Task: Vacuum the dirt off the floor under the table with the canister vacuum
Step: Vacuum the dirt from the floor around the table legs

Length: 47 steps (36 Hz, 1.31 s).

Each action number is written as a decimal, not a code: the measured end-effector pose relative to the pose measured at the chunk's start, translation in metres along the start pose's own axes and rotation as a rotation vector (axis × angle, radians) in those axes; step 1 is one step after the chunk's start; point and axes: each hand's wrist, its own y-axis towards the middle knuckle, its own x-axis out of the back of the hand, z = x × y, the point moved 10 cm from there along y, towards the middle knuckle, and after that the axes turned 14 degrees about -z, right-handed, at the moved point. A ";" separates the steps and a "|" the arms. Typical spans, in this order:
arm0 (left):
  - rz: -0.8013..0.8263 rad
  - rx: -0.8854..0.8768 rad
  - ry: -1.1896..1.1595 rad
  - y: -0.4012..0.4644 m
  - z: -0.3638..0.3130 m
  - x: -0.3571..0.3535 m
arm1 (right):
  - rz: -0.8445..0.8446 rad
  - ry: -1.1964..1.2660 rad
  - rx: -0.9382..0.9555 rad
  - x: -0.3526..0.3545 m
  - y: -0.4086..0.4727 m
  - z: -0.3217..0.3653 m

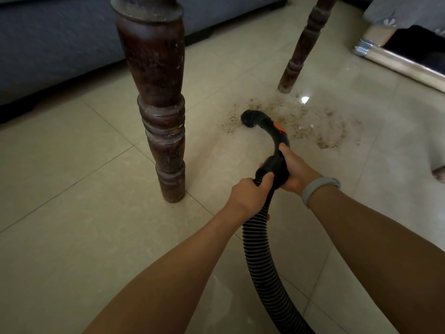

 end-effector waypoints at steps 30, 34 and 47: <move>-0.006 0.114 -0.153 -0.020 0.013 0.021 | 0.046 -0.202 0.056 -0.032 0.005 -0.003; -0.015 0.113 -0.191 -0.026 0.016 0.024 | 0.069 -0.214 0.049 -0.037 0.001 -0.007; -0.070 0.078 -0.214 -0.043 0.019 0.032 | 0.122 -0.331 0.074 -0.047 -0.016 -0.012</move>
